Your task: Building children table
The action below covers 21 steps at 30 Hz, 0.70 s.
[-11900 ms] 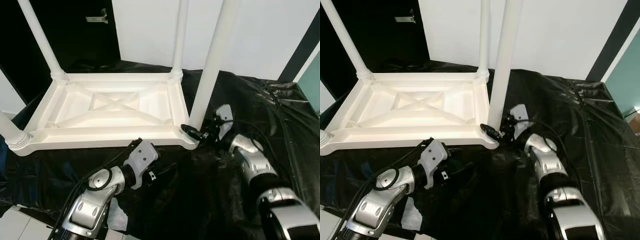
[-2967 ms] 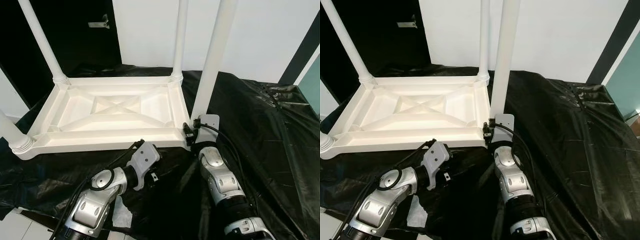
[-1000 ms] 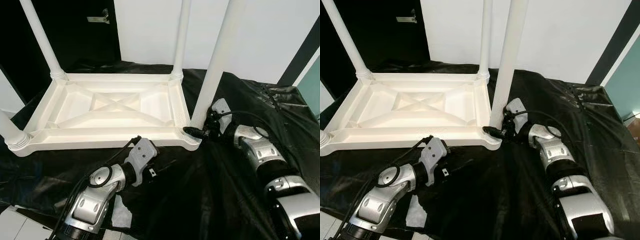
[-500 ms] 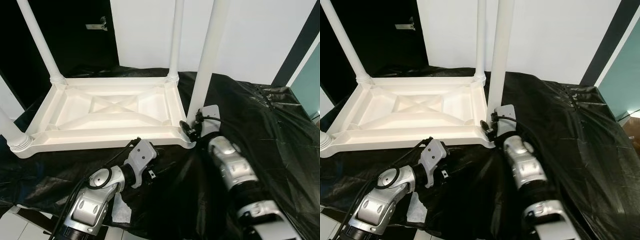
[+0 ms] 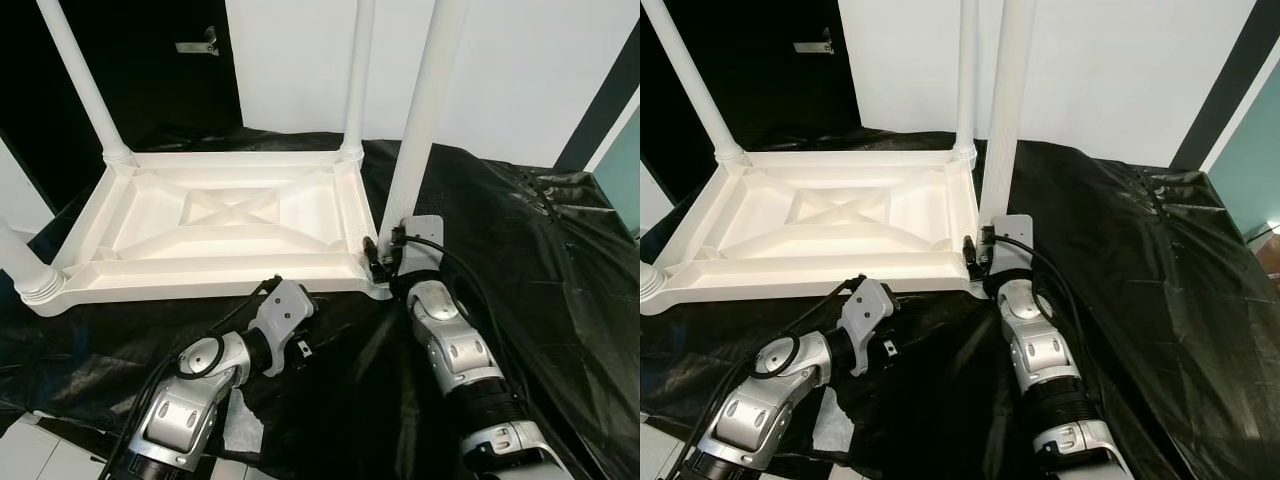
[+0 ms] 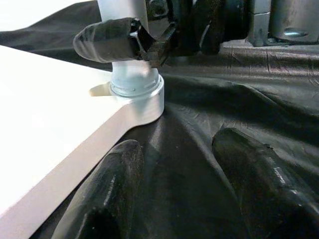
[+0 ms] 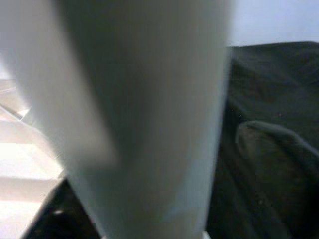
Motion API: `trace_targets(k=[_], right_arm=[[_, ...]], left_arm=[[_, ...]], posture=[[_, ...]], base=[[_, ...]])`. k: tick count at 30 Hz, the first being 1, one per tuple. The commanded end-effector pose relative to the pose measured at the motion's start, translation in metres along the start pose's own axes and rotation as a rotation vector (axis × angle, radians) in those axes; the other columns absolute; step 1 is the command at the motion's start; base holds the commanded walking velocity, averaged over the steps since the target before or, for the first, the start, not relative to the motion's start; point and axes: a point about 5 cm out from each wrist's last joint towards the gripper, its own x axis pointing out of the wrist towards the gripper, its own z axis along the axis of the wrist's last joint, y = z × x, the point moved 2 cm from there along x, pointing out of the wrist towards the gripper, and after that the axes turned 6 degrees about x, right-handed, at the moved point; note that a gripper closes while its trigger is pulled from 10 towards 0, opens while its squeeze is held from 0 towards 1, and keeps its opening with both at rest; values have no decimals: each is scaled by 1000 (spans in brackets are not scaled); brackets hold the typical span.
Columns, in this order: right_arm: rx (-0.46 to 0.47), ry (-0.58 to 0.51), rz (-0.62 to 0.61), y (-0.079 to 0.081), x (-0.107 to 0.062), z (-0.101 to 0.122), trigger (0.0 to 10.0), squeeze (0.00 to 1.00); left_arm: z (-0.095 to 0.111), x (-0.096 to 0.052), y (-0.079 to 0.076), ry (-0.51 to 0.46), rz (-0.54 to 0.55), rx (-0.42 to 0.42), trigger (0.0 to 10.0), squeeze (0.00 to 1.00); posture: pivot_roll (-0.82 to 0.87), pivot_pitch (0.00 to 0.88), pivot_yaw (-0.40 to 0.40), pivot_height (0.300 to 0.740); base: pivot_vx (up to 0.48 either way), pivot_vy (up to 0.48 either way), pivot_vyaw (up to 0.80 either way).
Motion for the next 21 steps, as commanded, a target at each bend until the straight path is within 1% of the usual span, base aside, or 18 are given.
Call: trace_targets(k=[1,2,3,4,5,6,7,8,10,11,12,13,14,15,17,18,19,21], right_arm=[[4,-25,16,-2,-3,3,10000,1000],[7,-35,32,-3,-6,3,10000,804],[6,-45,45,-4,-10,4,10000,0],[5,-50,52,-5,-12,4,10000,0],[5,-50,52,-5,-12,4,10000,0],[11,-67,81,-4,-19,4,10000,0],[15,-76,92,-4,-22,4,10000,0],[15,-76,92,-4,-22,4,10000,0],[9,-81,105,-4,-30,2,10000,0],[10,-81,111,-4,-35,1,10000,0],[10,-81,111,-4,-35,1,10000,0],[-2,-72,121,-5,-43,-3,10000,0],[-1,-69,127,-6,-47,-5,10000,0],[-1,-69,127,-6,-47,-5,10000,0],[-9,-58,140,-8,-55,-8,10000,0],[-9,-58,140,-8,-55,-8,10000,0],[-14,-49,163,-7,-60,-10,10000,0],[-10,-20,226,-3,-70,-17,10000,0]], left_arm=[[2,1,1,3,41,3,10000,0],[3,1,1,-8,46,-14,10000,0],[4,0,2,-16,54,-28,10000,361],[5,0,2,-21,59,-37,10000,976],[5,0,2,-21,59,-37,10000,976],[8,-2,6,-46,69,-74,10000,1000],[9,-3,7,-55,71,-79,10000,1000],[9,-3,7,-55,71,-79,10000,1000],[7,-6,16,-30,119,-25,10000,1000],[6,-9,20,-18,134,-9,10000,918],[6,-9,20,-18,134,-9,10000,918],[5,-15,27,-5,150,18,10000,0],[4,-18,31,0,159,24,10000,0],[4,-18,31,0,159,24,10000,0],[3,-24,38,7,182,36,10000,0],[3,-24,38,7,182,36,10000,0],[3,-29,45,10,213,55,10000,0],[0,-38,62,16,285,63,10000,0]], posture=[[38,0,-60,740],[39,0,-61,740],[41,0,-62,740],[41,0,-62,740],[41,0,-62,740],[44,0,-64,740],[44,0,-64,740],[44,0,-64,740],[48,0,-67,740],[50,0,-69,740],[50,0,-69,740],[51,0,-69,740],[49,0,-66,740],[49,0,-66,740],[45,0,-61,740],[45,0,-61,740],[42,0,-59,740],[39,0,-56,740]], base=[[0,0,0],[0,0,0],[0,0,0],[0,0,0],[0,0,0],[0,0,0],[0,0,0],[0,0,0],[0,0,0],[0,0,0],[0,0,0],[0,0,0],[0,0,0],[0,0,0],[0,0,0],[0,0,0],[0,0,0],[0,0,0]])
